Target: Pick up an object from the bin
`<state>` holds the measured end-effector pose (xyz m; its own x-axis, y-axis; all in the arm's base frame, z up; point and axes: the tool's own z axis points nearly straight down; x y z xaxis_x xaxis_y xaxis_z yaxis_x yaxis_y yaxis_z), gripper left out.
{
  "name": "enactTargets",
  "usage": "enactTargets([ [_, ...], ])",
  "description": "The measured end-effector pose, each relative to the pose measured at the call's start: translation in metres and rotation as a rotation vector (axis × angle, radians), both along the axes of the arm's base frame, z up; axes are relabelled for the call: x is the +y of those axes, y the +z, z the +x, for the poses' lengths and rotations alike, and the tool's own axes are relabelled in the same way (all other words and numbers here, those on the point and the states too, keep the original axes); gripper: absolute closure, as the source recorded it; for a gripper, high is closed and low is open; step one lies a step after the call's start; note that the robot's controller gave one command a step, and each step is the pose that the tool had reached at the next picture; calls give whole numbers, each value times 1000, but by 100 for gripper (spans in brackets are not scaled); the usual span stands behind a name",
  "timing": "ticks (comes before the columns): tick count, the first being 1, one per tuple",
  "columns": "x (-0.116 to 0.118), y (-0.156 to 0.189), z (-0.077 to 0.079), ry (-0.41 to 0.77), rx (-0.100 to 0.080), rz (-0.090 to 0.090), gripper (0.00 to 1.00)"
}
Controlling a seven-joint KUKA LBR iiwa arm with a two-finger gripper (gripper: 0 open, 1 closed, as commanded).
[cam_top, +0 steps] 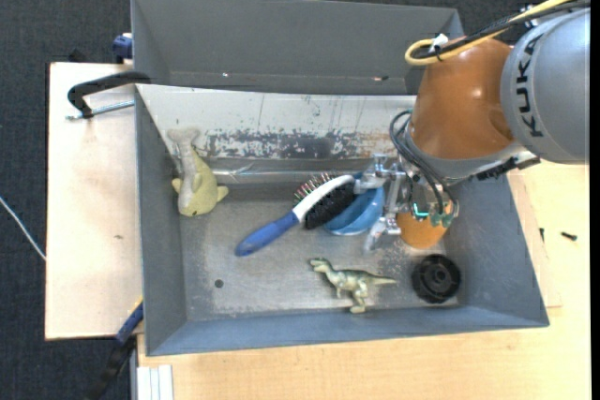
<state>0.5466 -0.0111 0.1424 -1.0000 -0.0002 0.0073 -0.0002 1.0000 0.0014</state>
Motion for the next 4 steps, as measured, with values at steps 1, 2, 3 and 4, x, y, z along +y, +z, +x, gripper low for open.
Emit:
enactTargets([
  [1, 48, -61, 51, 294, -13, 0, 0],
  [2, 130, -40, 53, 498, -17, 4, 0],
  [3, 95, -28, 57, 675, -16, 0, 0],
  [4, 119, -68, 52, 818, -10, 1, 0],
])
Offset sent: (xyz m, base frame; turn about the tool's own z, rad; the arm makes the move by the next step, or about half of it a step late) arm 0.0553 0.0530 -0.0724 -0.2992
